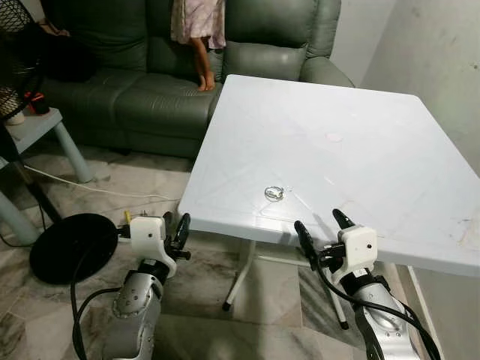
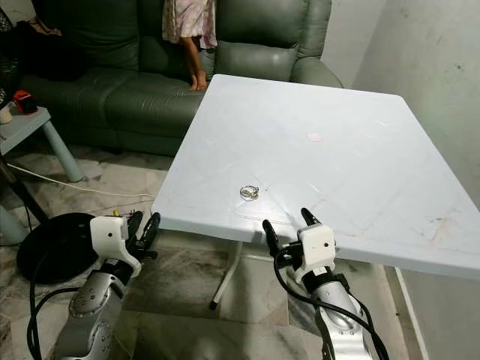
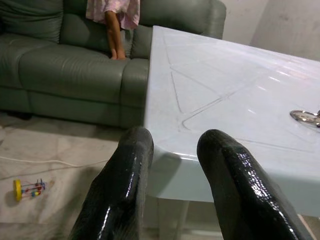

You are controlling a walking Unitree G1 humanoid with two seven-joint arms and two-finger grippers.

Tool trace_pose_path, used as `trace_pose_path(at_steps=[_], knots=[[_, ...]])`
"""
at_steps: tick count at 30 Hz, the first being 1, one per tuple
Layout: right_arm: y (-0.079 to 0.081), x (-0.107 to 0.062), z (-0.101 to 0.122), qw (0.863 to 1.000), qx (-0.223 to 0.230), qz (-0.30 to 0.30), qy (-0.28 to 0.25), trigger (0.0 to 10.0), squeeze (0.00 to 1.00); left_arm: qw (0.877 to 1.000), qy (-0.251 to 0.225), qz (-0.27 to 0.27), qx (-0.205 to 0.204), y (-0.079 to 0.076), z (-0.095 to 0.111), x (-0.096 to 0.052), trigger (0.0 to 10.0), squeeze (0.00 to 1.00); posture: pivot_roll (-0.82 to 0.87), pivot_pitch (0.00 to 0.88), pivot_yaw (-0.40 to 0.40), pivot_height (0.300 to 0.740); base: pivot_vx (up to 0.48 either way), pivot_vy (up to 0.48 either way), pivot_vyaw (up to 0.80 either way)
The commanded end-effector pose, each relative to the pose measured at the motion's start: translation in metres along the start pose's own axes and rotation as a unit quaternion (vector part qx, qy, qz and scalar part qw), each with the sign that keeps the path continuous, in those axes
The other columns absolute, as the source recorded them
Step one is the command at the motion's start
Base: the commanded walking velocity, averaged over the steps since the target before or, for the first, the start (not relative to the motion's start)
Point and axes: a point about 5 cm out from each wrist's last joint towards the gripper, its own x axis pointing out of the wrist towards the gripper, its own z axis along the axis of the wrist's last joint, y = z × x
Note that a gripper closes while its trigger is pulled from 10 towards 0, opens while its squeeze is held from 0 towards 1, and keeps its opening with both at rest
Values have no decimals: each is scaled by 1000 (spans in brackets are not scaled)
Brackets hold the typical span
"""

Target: Hang keys on a hook

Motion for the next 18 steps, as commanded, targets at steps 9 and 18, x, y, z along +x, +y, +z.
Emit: trace_pose_path(at_steps=[9,18], knots=[[1,-2,1,1000,16,-3,-6,10000,0,1000,-2,-5,3,-2,2,1,10000,0,122,0,-86,740,0,0,444],[0,-3,-1,1000,19,-12,3,10000,0,1000,-4,-9,5,-3,1,-1,10000,0,124,0,-85,740,0,0,0]])
